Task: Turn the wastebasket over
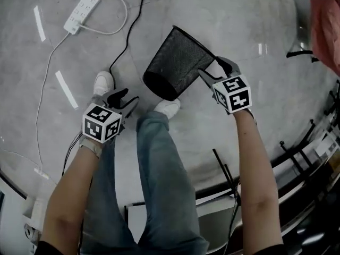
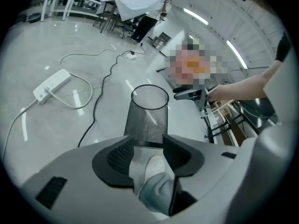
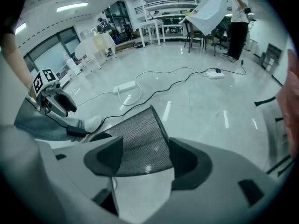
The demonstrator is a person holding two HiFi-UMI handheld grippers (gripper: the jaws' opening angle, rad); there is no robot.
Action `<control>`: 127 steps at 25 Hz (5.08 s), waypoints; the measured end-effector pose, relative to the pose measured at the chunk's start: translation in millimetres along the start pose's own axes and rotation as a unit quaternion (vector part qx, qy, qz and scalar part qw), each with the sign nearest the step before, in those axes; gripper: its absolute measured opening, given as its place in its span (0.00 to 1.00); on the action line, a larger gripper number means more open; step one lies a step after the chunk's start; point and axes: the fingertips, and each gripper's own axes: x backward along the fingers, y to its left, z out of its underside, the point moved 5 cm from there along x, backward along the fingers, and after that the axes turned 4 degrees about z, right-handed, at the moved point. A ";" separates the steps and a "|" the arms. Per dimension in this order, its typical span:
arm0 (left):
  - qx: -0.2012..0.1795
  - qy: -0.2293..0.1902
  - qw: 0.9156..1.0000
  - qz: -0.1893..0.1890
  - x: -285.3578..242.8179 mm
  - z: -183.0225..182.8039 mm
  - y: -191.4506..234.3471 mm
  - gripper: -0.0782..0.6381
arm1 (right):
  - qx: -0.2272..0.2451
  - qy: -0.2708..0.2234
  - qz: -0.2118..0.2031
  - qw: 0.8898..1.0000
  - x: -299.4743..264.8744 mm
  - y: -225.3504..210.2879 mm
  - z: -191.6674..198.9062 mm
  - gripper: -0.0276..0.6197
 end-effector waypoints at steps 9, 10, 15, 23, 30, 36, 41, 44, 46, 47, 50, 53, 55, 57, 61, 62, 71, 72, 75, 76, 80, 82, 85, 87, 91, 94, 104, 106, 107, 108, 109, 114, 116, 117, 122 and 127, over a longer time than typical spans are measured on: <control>0.060 -0.080 0.994 -0.049 6.5 4.9 14.9 0.38 | 0.078 0.086 -0.097 0.989 -63.9 -13.3 -23.8 0.52; 0.064 -0.086 0.993 -0.051 7.3 5.6 15.5 0.38 | 0.090 0.097 -0.111 0.985 -68.2 -10.3 -22.0 0.52; 0.076 -0.100 0.990 -0.059 9.1 10.5 19.5 0.38 | 0.096 0.109 -0.149 0.978 -76.3 -7.3 -22.2 0.52; 0.067 -0.080 0.994 -0.044 15.7 6.1 17.0 0.38 | 0.024 0.100 -0.199 0.975 -49.0 13.1 -19.1 0.26; -0.005 -0.021 1.000 0.002 21.1 -24.5 12.7 0.38 | -0.047 0.089 -0.240 0.965 -11.7 60.1 -9.0 0.12; -0.077 0.031 0.995 0.048 34.6 -54.3 13.2 0.38 | -0.076 0.087 -0.227 0.967 9.8 116.8 -2.3 0.08; -0.132 0.076 0.985 0.075 47.3 -73.8 26.5 0.38 | -0.088 0.084 -0.161 0.979 12.6 142.8 -8.2 0.07; -0.150 0.093 0.981 0.082 52.6 -84.9 34.2 0.38 | -0.077 0.083 -0.114 0.987 12.4 150.4 -16.1 0.08; -0.163 0.107 0.977 0.089 54.1 -91.5 37.2 0.38 | -0.062 0.087 -0.078 0.991 13.4 153.8 -21.6 0.08; -0.170 0.114 0.975 0.092 54.6 -94.3 37.8 0.38 | -0.052 0.090 -0.059 0.993 14.2 155.0 -23.7 0.08; -0.187 0.127 0.969 0.103 55.1 -103.4 37.7 0.38 | -0.024 0.099 -0.006 0.995 14.6 154.7 -28.8 0.08; -0.200 0.131 0.965 0.112 53.1 -111.7 36.9 0.38 | -0.019 0.107 0.034 0.994 11.0 151.9 -31.9 0.08; -0.208 0.136 0.962 0.115 52.9 -111.9 37.4 0.38 | -0.020 0.116 0.049 0.992 5.6 155.5 -31.7 0.08; -0.212 0.138 0.960 0.119 52.4 -111.5 37.4 0.38 | -0.020 0.122 0.061 0.990 0.0 160.4 -31.3 0.08; -0.218 0.144 0.957 0.125 52.7 -108.1 38.9 0.38 | -0.030 0.124 0.084 0.988 -8.4 173.0 -33.7 0.08; -0.219 0.147 0.956 0.125 53.7 -105.2 40.2 0.38 | -0.035 0.126 0.087 0.988 -11.0 178.1 -33.8 0.08; -0.223 0.161 0.953 0.124 62.9 -88.6 52.4 0.38 | -0.043 0.140 0.090 0.985 -40.7 224.5 -30.4 0.08; -0.223 0.162 0.953 0.123 64.0 -87.7 53.5 0.38 | -0.043 0.141 0.090 0.985 -43.4 228.1 -29.9 0.09; -0.224 0.164 0.952 0.126 65.4 -85.0 54.9 0.38 | -0.044 0.148 0.092 0.984 -50.2 235.6 -27.1 0.09; -0.225 0.164 0.952 0.127 66.0 -83.8 54.8 0.38 | -0.043 0.150 0.091 0.983 -51.9 238.3 -25.8 0.09; -0.222 0.164 0.953 0.127 67.7 -80.7 52.5 0.38 | -0.040 0.157 0.087 0.983 -56.9 246.9 -21.8 0.09; -0.222 0.162 0.953 0.126 67.7 -80.5 52.6 0.38 | -0.042 0.161 0.082 0.983 -60.6 250.4 -20.1 0.09; -0.219 0.156 0.955 0.124 68.8 -80.0 52.6 0.38 | -0.055 0.168 0.070 0.982 -65.8 256.9 -17.1 0.10; -0.217 0.152 0.956 0.123 70.0 -79.1 51.1 0.38 | -0.064 0.165 0.065 0.982 -66.4 259.8 -15.9 0.17; -0.216 0.150 0.957 0.120 71.9 -77.5 48.3 0.38 | -0.078 0.151 0.064 0.983 -62.7 255.6 -16.1 0.27; -0.217 0.151 0.957 0.116 74.3 -75.8 45.4 0.38 | -0.085 0.137 0.052 0.986 -56.3 249.8 -16.1 0.33; -0.221 0.129 0.958 0.132 100.3 -107.3 -29.7 0.39 | -0.207 -0.024 0.021 0.978 61.2 208.6 -45.6 0.23; -0.220 0.113 0.957 0.149 108.3 -126.6 -61.7 0.36 | -0.259 -0.084 0.029 0.962 102.5 191.1 -53.6 0.14; -0.220 0.103 0.957 0.159 111.7 -137.5 -79.1 0.34 | -0.287 -0.115 0.032 0.951 123.8 180.6 -57.8 0.10; -0.220 0.093 0.956 0.169 115.1 -149.1 -97.3 0.34 | -0.314 -0.143 0.033 0.938 145.4 169.8 -62.0 0.08; -0.220 0.082 0.956 0.177 119.3 -161.5 -116.0 0.31 | -0.336 -0.170 0.034 0.926 167.0 160.0 -66.4 0.06; -0.218 0.020 0.951 0.219 165.3 -212.6 -206.2 0.17 | -0.369 -0.259 0.054 0.891 273.5 148.7 -91.4 0.06; -0.214 -0.002 0.947 0.238 186.4 -228.8 -241.6 0.16 | -0.382 -0.297 0.060 0.873 319.2 147.2 -102.4 0.06; -0.218 -0.012 0.945 0.242 197.8 -237.2 -257.9 0.16 | -0.385 -0.316 0.063 0.865 341.4 146.4 -109.2 0.06; -0.265 -0.084 0.932 0.231 257.3 -299.3 -325.1 0.13 | -0.334 -0.386 0.095 0.855 431.3 133.3 -159.9 0.06; -0.306 -0.136 0.915 0.224 315.9 -340.4 -390.6 0.13 | -0.303 -0.450 0.101 0.834 519.0 133.0 -201.5 0.06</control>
